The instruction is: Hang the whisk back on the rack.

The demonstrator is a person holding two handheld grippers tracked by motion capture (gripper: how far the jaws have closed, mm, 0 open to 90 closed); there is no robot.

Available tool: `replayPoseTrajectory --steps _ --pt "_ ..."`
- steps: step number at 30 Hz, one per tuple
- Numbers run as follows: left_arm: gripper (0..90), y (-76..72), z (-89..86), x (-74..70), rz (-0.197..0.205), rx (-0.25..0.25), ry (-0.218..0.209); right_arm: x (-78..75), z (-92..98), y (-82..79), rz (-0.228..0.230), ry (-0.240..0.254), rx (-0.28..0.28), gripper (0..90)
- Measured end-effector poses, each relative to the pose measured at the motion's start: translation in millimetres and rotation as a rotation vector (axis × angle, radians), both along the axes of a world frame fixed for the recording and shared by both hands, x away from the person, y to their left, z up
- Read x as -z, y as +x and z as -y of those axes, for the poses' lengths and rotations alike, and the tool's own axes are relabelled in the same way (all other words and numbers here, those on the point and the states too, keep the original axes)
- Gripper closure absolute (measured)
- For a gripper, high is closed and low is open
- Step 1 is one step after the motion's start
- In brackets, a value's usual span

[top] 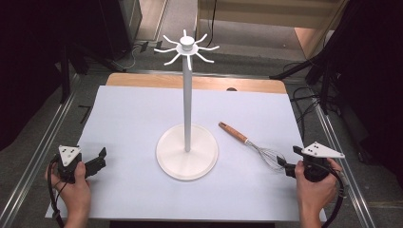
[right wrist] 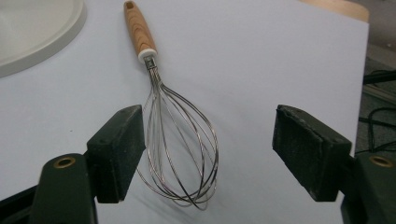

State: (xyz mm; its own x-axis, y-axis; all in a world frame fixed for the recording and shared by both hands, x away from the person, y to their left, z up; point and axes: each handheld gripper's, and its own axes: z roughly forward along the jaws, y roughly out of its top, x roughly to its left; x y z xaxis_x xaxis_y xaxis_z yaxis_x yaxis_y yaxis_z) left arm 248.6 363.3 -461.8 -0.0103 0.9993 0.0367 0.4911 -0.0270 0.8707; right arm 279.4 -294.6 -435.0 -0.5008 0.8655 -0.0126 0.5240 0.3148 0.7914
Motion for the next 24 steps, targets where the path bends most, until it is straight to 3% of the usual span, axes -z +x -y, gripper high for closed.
replayPoseTrajectory --steps 2,3,5,24 --pt "12.9 0.0 0.0 0.0 0.0 0.0 0.0 -0.3 -1.2 1.5 -0.013 -0.006 -0.007 24.3" --pt "12.9 0.0 0.1 0.0 0.0 -0.001 0.001 -1.3 -5.0 6.1 -0.047 -0.035 -0.032 24.9" --pt "13.0 0.0 0.0 0.0 0.0 0.0 0.0 -3.0 -8.9 8.5 -0.065 -0.053 -0.042 24.8" --pt "13.1 0.1 -0.3 0.0 -0.002 0.001 -0.004 -12.6 -30.7 34.7 -0.159 -0.192 -0.13 30.1"
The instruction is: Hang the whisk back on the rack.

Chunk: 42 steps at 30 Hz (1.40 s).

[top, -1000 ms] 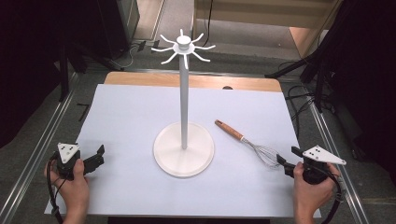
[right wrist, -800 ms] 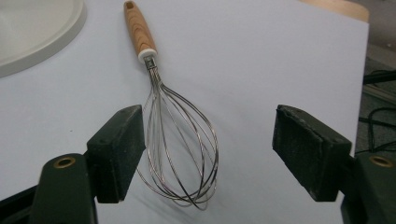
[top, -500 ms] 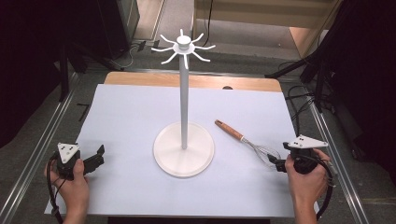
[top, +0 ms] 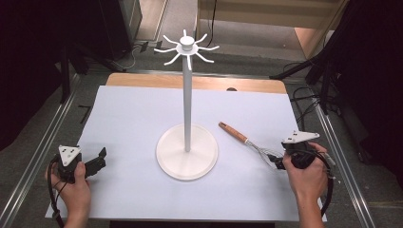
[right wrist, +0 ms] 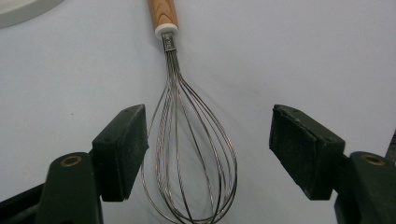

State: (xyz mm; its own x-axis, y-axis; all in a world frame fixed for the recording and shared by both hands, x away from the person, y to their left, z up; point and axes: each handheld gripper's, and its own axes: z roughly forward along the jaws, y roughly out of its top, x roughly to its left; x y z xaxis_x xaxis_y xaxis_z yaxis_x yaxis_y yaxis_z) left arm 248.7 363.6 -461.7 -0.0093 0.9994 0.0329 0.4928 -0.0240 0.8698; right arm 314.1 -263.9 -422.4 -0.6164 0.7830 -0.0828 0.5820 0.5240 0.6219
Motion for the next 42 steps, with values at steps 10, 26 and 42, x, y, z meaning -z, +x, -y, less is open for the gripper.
replayPoseTrajectory --steps 10,26,42 --pt "13.1 0.0 -0.1 0.0 0.001 0.0 0.0 -2.8 -10.0 12.9 -0.035 -0.041 -0.046 37.8" --pt "13.1 0.1 -0.1 0.2 0.004 0.0 -0.001 -2.6 -30.8 34.0 -0.108 -0.108 -0.105 46.5" --pt "13.2 -0.1 -0.7 0.1 0.004 0.001 -0.005 -2.9 -44.5 56.1 -0.182 -0.143 -0.119 52.6"
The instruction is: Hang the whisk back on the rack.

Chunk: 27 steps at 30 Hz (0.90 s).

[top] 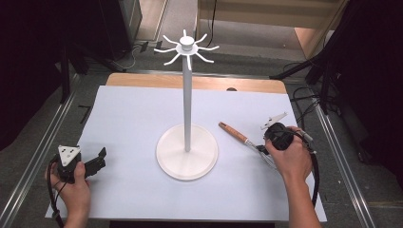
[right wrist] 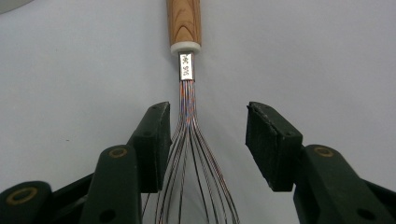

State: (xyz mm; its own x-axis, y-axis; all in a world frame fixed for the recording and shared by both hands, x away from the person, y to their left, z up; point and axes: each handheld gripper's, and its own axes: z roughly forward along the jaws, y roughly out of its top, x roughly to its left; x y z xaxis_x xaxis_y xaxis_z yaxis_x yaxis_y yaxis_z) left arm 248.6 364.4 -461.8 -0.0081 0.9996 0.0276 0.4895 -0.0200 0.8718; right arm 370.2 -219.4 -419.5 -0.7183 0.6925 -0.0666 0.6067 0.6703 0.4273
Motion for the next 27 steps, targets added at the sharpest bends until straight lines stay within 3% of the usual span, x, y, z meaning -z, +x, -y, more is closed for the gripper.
replayPoseTrajectory --steps 4,14,19,27 --pt "13.2 0.2 -0.4 0.0 0.001 -0.001 -0.008 1.5 -3.7 4.8 -0.014 -0.021 0.0 54.4" --pt "13.2 0.0 -0.4 -0.1 0.002 -0.002 -0.007 -1.0 -10.4 14.8 -0.035 -0.018 -0.008 55.0" --pt "13.2 0.0 -0.7 0.0 0.002 -0.001 -0.01 2.0 -17.0 20.7 -0.06 -0.051 -0.003 55.1" --pt "13.2 0.0 -0.5 0.0 0.002 0.0 -0.009 3.8 -24.1 29.7 -0.097 -0.06 0.003 55.1"
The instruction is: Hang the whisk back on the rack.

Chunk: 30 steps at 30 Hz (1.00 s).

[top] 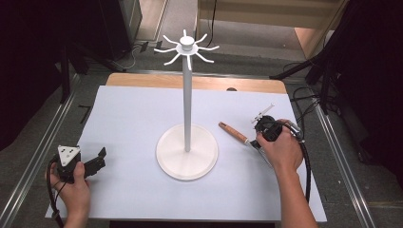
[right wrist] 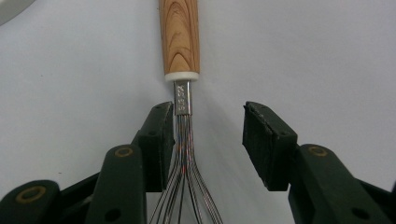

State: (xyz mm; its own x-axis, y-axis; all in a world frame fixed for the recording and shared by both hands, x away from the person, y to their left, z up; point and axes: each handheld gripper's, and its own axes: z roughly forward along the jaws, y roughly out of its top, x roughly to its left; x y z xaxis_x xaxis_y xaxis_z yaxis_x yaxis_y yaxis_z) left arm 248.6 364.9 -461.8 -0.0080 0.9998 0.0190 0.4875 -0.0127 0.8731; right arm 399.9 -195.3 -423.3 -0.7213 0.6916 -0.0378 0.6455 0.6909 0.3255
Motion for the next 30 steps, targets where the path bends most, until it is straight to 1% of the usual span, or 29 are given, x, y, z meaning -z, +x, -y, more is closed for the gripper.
replayPoseTrajectory --steps 1,2,6,8,9,13,15,17,23,25,29,30 --pt "13.2 0.1 0.0 0.0 -0.001 0.0 0.0 0.5 -2.5 2.4 -0.013 0.001 0.0 55.2" --pt "13.2 0.0 -0.1 0.0 0.0 0.0 -0.001 0.8 -3.7 3.8 -0.016 -0.008 -0.002 55.2" --pt "13.2 -0.1 -0.5 -0.1 -0.002 0.001 -0.004 0.5 -6.9 6.8 -0.024 -0.006 0.001 55.1" --pt "13.2 0.0 -0.6 -0.1 -0.001 0.0 -0.007 0.3 -9.0 8.7 -0.027 -0.011 0.01 55.5" --pt "13.2 0.0 -0.7 0.0 0.0 0.0 -0.009 -0.2 -11.4 11.4 -0.035 -0.023 0.022 56.5" --pt "13.2 -0.1 -0.6 -0.1 0.0 0.001 -0.007 -1.0 -14.6 14.9 -0.041 -0.01 0.018 57.0" --pt "13.2 -0.1 -0.9 -0.1 0.0 0.001 -0.009 -1.8 -18.3 16.8 -0.052 -0.016 0.022 57.3" --pt "13.2 -0.1 -0.8 -0.1 0.0 0.001 -0.008 -1.8 -23.2 20.7 -0.058 -0.026 0.007 57.3" --pt "13.2 0.0 -1.0 -0.1 0.0 0.001 -0.01 -1.7 -29.7 26.3 -0.075 -0.033 -0.002 58.6" --pt "13.2 -0.1 -1.0 -0.1 0.0 0.001 -0.01 -1.5 -33.8 29.2 -0.088 -0.05 -0.009 59.4" --pt "13.2 0.0 -1.0 -0.1 0.0 0.001 -0.012 -1.0 -37.7 30.8 -0.09 -0.053 -0.01 59.5" --pt "13.2 0.0 -1.1 -0.1 0.0 0.002 -0.013 -1.3 -40.3 32.0 -0.097 -0.066 -0.011 59.7"
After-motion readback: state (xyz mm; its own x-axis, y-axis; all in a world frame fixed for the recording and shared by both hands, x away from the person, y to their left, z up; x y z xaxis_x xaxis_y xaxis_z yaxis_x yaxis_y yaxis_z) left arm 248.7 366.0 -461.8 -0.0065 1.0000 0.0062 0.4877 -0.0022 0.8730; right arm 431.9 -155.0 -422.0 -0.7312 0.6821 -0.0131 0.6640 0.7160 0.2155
